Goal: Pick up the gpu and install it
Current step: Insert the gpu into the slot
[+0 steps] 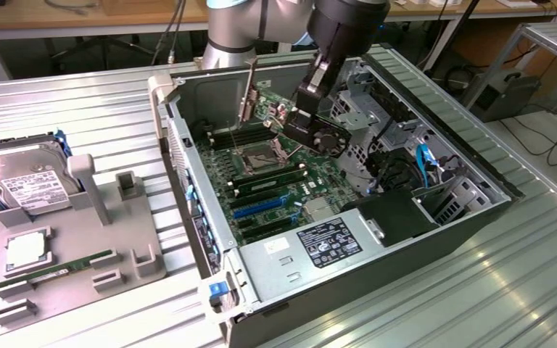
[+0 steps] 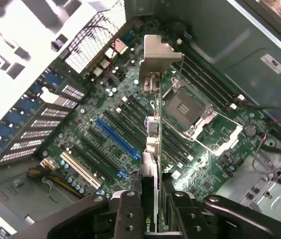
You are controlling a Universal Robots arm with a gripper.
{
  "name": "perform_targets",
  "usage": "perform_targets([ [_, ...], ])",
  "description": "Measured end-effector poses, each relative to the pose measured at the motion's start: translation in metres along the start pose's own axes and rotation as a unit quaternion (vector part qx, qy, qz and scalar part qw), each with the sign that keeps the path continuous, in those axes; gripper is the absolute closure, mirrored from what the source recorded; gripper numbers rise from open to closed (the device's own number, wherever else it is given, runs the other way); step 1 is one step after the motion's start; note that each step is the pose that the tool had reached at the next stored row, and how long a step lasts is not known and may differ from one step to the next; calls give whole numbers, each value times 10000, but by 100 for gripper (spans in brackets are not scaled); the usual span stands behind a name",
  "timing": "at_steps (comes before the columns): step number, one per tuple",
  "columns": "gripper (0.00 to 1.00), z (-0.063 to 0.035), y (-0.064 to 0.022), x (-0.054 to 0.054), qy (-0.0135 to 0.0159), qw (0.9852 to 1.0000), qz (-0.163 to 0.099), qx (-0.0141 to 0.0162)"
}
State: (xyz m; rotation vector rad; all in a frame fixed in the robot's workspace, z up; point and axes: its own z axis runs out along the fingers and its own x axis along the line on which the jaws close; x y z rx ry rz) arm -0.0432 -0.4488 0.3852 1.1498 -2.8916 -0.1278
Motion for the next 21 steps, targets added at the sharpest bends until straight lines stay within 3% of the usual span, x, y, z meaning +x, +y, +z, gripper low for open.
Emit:
perform_targets([
  [2, 74, 3, 0, 0, 14, 9998, -194, 1],
  [5, 74, 7, -1, 0, 43, 9983, -581, 4],
  [10, 74, 18, -2, 0, 93, 9920, -1256, 8],
  [12, 74, 21, -2, 0, 108, 9891, -1472, 11],
  [13, 74, 23, -2, 0, 118, 9866, -1628, 14],
  [17, 74, 29, -3, 0, 144, 9791, -2029, 21],
  [18, 74, 32, -3, 0, 151, 9763, -2157, 25],
  [21, 74, 44, -4, 0, 167, 9701, -2422, 32],
])
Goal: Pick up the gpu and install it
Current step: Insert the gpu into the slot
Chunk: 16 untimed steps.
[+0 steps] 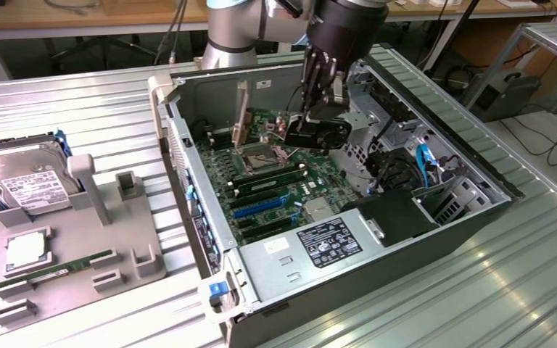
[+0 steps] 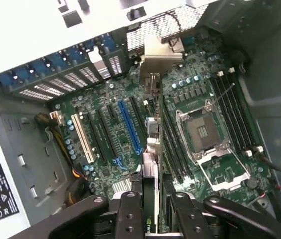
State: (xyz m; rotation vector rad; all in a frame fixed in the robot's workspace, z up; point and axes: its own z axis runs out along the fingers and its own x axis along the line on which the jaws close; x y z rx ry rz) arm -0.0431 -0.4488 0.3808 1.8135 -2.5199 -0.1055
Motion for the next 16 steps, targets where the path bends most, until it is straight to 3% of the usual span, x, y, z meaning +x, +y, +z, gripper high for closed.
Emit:
perform_targets([
  [4, 74, 22, -2, 1, 19, 9995, -320, 11],
  [11, 74, 67, -6, 5, 56, 9960, -896, 23],
  [16, 74, 98, 1, 10, 62, 9940, -1087, 54],
])
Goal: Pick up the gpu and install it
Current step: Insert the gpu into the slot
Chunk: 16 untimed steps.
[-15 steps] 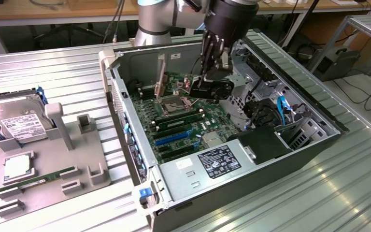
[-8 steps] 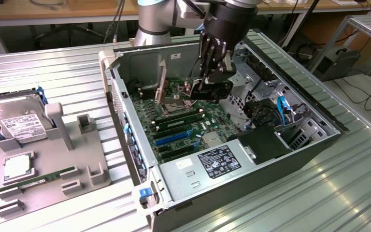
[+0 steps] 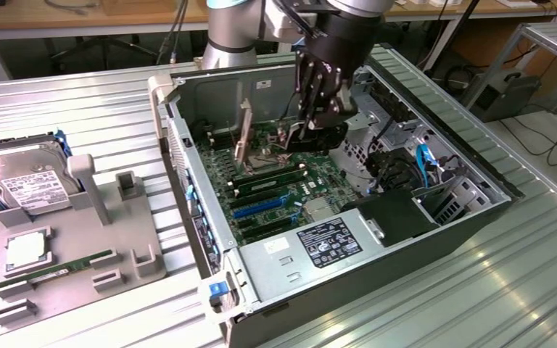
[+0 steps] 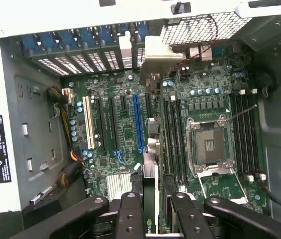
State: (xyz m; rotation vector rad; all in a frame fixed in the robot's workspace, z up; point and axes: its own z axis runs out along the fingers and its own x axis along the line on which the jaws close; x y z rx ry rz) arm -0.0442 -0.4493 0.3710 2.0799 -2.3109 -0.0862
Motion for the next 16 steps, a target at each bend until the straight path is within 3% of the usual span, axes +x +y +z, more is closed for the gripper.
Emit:
perform_targets([
  [3, 74, 23, 73, 8, -7, 10000, -5, 75],
  [7, 74, 47, 138, 16, -13, 9999, -15, 135],
  [16, 74, 158, 269, 107, -13, 9999, -51, 157],
])
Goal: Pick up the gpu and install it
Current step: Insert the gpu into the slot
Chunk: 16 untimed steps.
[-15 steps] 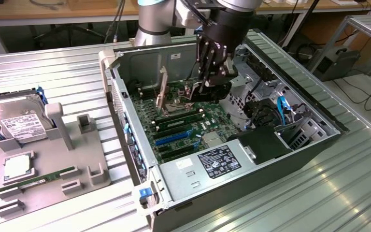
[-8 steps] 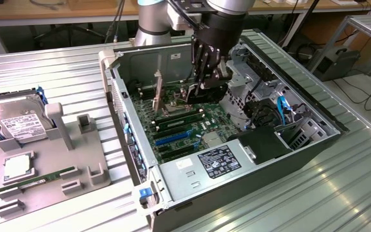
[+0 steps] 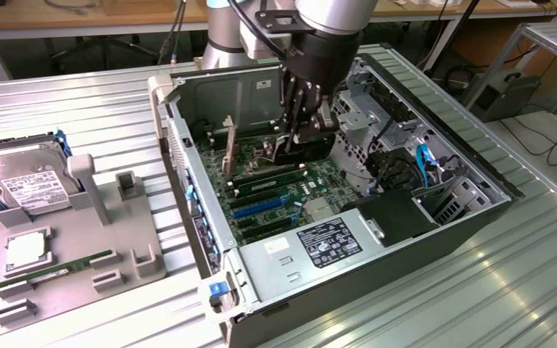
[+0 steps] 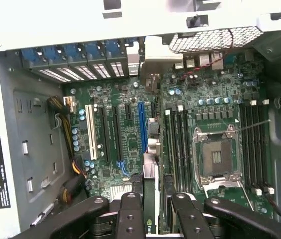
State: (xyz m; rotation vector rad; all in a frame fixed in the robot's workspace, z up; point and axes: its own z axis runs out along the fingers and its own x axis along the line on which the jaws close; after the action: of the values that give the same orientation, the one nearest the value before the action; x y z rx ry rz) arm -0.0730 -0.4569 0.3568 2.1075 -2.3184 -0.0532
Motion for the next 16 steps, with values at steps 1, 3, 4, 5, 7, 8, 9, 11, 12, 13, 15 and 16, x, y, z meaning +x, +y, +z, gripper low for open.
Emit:
perform_targets([
  [1, 74, 16, 11, 16, 0, 10000, -5, 0],
  [3, 74, 46, 31, 44, 0, 10000, -14, 0],
  [4, 74, 65, 43, 62, 0, 10000, -20, 0],
  [5, 74, 80, 51, 75, 0, 10000, -26, 0],
  [7, 74, 114, 62, 107, 0, 10000, -48, -1],
  [8, 74, 132, 65, 124, 1, 10000, -65, -1],
  [9, 74, 148, 69, 135, -1, 10000, -79, -1],
  [11, 74, 204, 100, 156, -9, 9999, -134, -3],
  [12, 74, 218, 113, 157, -15, 9999, -148, -4],
  [13, 74, 232, 123, 159, -21, 9999, -160, -5],
  [15, 74, 267, 137, 161, -33, 9998, -179, -5],
  [16, 74, 287, 144, 162, -38, 9998, -190, -6],
])
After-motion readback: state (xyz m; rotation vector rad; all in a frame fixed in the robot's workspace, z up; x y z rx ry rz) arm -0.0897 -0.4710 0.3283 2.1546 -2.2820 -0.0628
